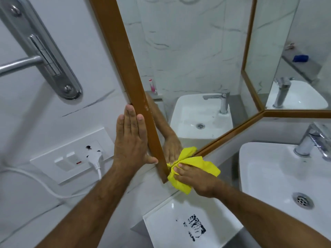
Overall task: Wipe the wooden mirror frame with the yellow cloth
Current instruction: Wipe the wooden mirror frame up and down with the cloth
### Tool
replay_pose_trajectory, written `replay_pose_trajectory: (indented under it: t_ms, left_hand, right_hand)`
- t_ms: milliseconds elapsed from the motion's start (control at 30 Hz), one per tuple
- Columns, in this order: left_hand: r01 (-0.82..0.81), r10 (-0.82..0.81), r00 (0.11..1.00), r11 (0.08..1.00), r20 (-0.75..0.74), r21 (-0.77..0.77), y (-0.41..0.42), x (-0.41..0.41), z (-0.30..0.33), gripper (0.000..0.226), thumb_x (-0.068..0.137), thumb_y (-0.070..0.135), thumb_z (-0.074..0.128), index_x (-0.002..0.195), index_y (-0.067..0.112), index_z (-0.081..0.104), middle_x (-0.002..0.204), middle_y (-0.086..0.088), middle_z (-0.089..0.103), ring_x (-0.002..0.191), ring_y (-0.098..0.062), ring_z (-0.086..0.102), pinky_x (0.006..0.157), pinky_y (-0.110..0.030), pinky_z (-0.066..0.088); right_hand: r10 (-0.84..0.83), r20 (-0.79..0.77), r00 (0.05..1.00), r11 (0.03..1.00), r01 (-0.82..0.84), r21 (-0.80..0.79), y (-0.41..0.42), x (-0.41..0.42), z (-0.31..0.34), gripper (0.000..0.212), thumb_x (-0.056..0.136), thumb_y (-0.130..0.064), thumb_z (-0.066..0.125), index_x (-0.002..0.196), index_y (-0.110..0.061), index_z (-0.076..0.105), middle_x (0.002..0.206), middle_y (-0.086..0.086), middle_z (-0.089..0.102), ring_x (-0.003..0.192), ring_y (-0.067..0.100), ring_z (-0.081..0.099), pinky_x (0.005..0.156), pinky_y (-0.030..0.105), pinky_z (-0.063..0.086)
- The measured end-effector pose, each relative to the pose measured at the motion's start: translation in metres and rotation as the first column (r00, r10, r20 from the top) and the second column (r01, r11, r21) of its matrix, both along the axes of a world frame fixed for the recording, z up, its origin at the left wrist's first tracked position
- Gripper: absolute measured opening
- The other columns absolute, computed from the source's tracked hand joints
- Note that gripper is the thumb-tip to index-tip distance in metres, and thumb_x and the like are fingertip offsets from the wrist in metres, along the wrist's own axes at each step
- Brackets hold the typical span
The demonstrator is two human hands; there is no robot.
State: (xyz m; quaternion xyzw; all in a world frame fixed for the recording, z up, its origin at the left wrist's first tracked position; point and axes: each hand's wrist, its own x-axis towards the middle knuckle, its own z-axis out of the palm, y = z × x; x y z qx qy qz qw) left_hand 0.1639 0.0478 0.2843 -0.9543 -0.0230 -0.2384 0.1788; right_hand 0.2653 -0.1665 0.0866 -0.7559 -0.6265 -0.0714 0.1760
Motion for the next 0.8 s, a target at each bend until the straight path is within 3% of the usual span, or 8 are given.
replay_pose_trajectory:
  t_ms: [100,167,233,333,400,533,633,800]
  left_hand:
    - [-0.088,0.089,0.993,0.996,-0.073,0.015,-0.010,-0.008,0.010,0.173,0.038,0.084,0.076,0.142,-0.009,-0.025,0.148,-0.039,-0.030,0.140,-0.046,-0.033,0.118,-0.055,-0.016]
    - [-0.110,0.113,0.985,0.994,-0.134,0.027,-0.017,-0.018,0.017,0.173,0.041,0.083,0.076,0.140,-0.010,-0.031,0.144,-0.037,-0.040,0.137,-0.048,-0.037,0.116,-0.055,-0.021]
    - [-0.126,0.135,0.979,0.990,-0.152,0.068,-0.017,-0.029,0.023,0.169,0.044,0.081,0.076,0.141,-0.009,-0.030,0.145,-0.036,-0.042,0.138,-0.047,-0.036,0.116,-0.054,-0.020]
    - [-0.127,0.141,0.983,0.984,-0.119,0.123,-0.014,-0.046,0.044,0.161,0.052,0.079,0.073,0.142,-0.009,-0.028,0.148,-0.033,-0.039,0.141,-0.047,-0.032,0.116,-0.055,-0.021]
    - [-0.106,0.113,0.993,0.984,-0.038,0.146,-0.013,-0.050,0.068,0.159,0.053,0.082,0.070,0.145,-0.008,-0.022,0.152,-0.033,-0.032,0.144,-0.047,-0.025,0.117,-0.056,-0.020]
    - [-0.055,0.025,0.985,0.984,0.172,0.171,-0.012,-0.042,0.148,0.160,0.045,0.087,0.067,0.149,-0.010,-0.007,0.158,-0.034,-0.011,0.147,-0.048,-0.010,0.120,-0.057,-0.010]
    - [0.034,-0.102,0.953,0.972,0.285,0.232,-0.009,-0.033,0.221,0.154,0.050,0.092,0.058,0.150,-0.009,-0.001,0.158,-0.033,-0.007,0.148,-0.046,-0.009,0.121,-0.057,-0.004]
    - [0.003,-0.133,0.933,0.932,0.335,0.363,0.004,-0.025,0.342,0.141,0.064,0.099,0.026,0.150,-0.008,-0.006,0.159,-0.031,-0.014,0.148,-0.042,-0.017,0.122,-0.056,0.003]
  right_hand:
    - [-0.054,-0.172,0.984,0.998,0.049,-0.030,-0.001,-0.013,0.023,0.040,0.081,0.013,0.063,0.119,0.004,0.065,0.133,0.026,0.059,0.127,0.046,0.052,0.105,0.059,0.044]
    - [-0.134,-0.280,0.951,0.991,0.123,-0.058,0.005,-0.018,0.055,0.036,0.081,0.006,0.061,0.114,-0.006,0.068,0.124,0.017,0.067,0.118,0.034,0.062,0.101,0.042,0.050]
    - [-0.215,-0.399,0.891,0.977,0.189,-0.104,0.006,-0.018,0.090,0.029,0.082,-0.005,0.057,0.107,-0.012,0.068,0.113,0.011,0.071,0.106,0.029,0.064,0.091,0.039,0.051]
    - [-0.275,-0.483,0.832,0.947,0.321,0.015,0.003,-0.017,0.156,0.024,0.084,-0.006,0.048,0.104,-0.013,0.061,0.103,0.012,0.067,0.097,0.030,0.062,0.086,0.045,0.050]
    - [-0.271,-0.488,0.830,0.903,0.394,0.169,0.000,-0.020,0.213,0.026,0.080,-0.012,0.045,0.102,-0.019,0.056,0.099,0.005,0.066,0.092,0.025,0.061,0.085,0.041,0.050]
    - [-0.191,-0.390,0.901,0.673,0.409,0.616,0.001,-0.025,0.362,0.043,0.076,-0.014,0.047,0.111,-0.030,0.064,0.103,-0.013,0.066,0.094,0.001,0.058,0.083,0.003,0.041]
    - [-0.265,-0.238,0.934,0.498,0.344,0.796,0.002,-0.023,0.468,0.051,0.074,-0.014,0.050,0.123,-0.021,0.065,0.117,0.003,0.069,0.106,0.011,0.059,0.091,0.012,0.039]
    - [-0.419,0.015,0.908,0.468,0.202,0.860,0.016,-0.021,0.591,0.052,0.078,0.001,0.055,0.128,-0.012,0.063,0.124,0.015,0.064,0.118,0.029,0.056,0.100,0.025,0.039]
